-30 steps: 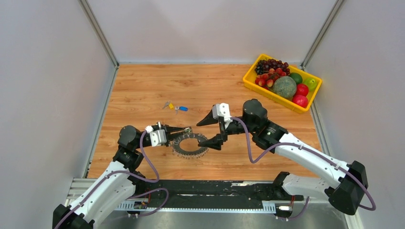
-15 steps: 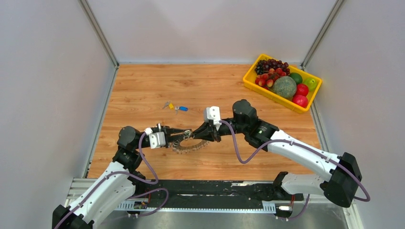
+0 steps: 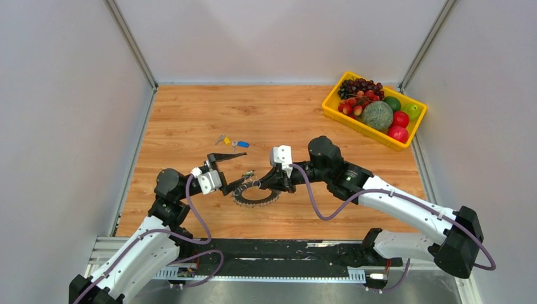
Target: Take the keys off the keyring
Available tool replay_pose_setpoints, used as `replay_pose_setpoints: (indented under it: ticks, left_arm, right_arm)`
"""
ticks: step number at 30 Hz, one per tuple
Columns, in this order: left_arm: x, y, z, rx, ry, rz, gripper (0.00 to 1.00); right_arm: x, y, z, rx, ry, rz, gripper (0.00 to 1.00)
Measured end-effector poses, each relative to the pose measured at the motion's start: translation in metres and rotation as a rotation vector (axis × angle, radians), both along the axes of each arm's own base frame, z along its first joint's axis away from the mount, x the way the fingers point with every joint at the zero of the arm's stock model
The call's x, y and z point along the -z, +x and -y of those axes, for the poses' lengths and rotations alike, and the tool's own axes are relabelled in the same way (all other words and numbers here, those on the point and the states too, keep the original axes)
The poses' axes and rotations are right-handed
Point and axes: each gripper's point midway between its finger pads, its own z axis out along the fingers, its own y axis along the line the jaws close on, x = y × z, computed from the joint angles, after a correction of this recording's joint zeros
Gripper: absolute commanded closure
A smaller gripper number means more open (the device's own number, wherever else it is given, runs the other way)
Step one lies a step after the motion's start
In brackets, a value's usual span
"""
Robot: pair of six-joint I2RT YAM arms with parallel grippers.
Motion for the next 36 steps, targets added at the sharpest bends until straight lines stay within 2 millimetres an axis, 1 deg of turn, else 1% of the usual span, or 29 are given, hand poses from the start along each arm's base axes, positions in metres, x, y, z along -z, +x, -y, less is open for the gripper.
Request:
replay_pose_setpoints:
  ticks: [2,3,4,5,6,7,9,16,20,21,22,24,25,26,28,32,34,36]
  left_arm:
    - [0.000,0.001,-0.001,-0.008,-0.001,0.003,0.36]
    - [0.000,0.002,-0.001,-0.010,0.000,0.003,0.46]
    - [0.000,0.002,-0.001,-0.010,0.001,0.003,0.51]
    - [0.001,0.001,0.000,-0.007,0.004,0.001,0.60]
    - [0.001,0.001,0.000,-0.003,0.005,0.000,0.65]
    - [0.001,0.000,0.000,0.003,0.005,-0.002,0.72]
    - [0.002,-0.003,0.001,0.021,0.008,-0.001,0.81]
    - [0.002,-0.007,0.003,0.045,0.014,0.003,0.86]
    - [0.002,-0.007,0.003,0.042,0.014,0.006,0.98]
    - [0.002,-0.007,0.002,0.040,0.014,0.008,0.99]
    - [0.002,-0.007,0.002,0.034,0.014,0.012,1.00]
    - [0.000,-0.006,0.001,0.026,0.011,0.023,1.00]
    - [-0.001,-0.007,0.000,0.022,0.011,0.029,1.00]
    - [-0.001,-0.006,0.000,0.017,0.013,0.032,1.00]
    - [0.001,-0.005,-0.001,0.009,0.020,0.036,1.00]
    - [0.006,-0.004,-0.001,0.004,0.048,0.051,1.00]
    - [0.011,-0.005,0.000,0.011,0.071,0.068,1.00]
    - [0.016,-0.007,0.001,0.024,0.095,0.083,1.00]
  right_arm:
    - [-0.001,0.001,0.001,0.010,0.001,0.004,1.00]
    - [-0.001,0.002,0.001,0.014,0.002,0.006,1.00]
    - [-0.002,0.003,0.001,0.019,0.003,0.009,1.00]
    - [-0.003,0.004,0.002,0.030,0.004,0.015,1.00]
    - [-0.005,0.006,0.003,0.040,0.007,0.022,1.00]
    - [-0.007,0.008,0.004,0.052,0.010,0.030,1.00]
    - [-0.010,0.010,0.006,0.070,0.018,0.044,1.00]
    - [-0.014,0.014,0.009,0.096,0.024,0.056,1.00]
    - [-0.015,0.014,0.009,0.102,0.025,0.054,0.99]
    - [-0.015,0.014,0.009,0.102,0.026,0.052,0.93]
    - [-0.015,0.014,0.009,0.101,0.026,0.050,0.83]
    - [-0.014,0.013,0.009,0.102,0.027,0.039,0.57]
    - [-0.012,0.013,0.009,0.102,0.027,0.035,0.49]
    - [-0.010,0.012,0.009,0.100,0.026,0.026,0.44]
    - [-0.003,0.010,0.010,0.097,0.015,0.014,0.41]
    - [0.012,0.012,0.015,0.124,-0.011,0.007,0.40]
    - [0.014,0.014,0.019,0.146,-0.015,0.021,0.39]
    - [0.010,0.016,0.021,0.158,-0.007,0.042,0.39]
